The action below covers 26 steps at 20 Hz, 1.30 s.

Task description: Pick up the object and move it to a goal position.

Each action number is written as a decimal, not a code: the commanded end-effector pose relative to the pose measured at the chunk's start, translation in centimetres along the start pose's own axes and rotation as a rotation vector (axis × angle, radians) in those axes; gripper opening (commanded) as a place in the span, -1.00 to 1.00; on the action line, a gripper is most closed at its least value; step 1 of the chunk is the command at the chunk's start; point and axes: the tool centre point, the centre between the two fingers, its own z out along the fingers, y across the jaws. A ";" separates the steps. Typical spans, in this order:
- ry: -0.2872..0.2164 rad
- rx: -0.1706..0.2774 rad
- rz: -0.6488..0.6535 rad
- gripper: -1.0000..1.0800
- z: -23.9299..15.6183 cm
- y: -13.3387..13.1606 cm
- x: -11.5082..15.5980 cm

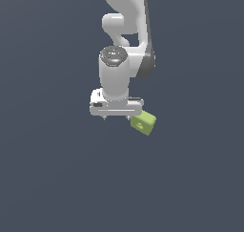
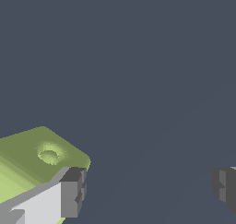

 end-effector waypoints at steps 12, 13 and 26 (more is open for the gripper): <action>-0.006 -0.002 -0.056 0.92 0.4 -0.2 -0.4; -0.006 -0.002 -0.073 0.92 0.5 -0.4 -0.4; 0.007 0.001 -0.455 0.92 1.1 -6.0 -1.9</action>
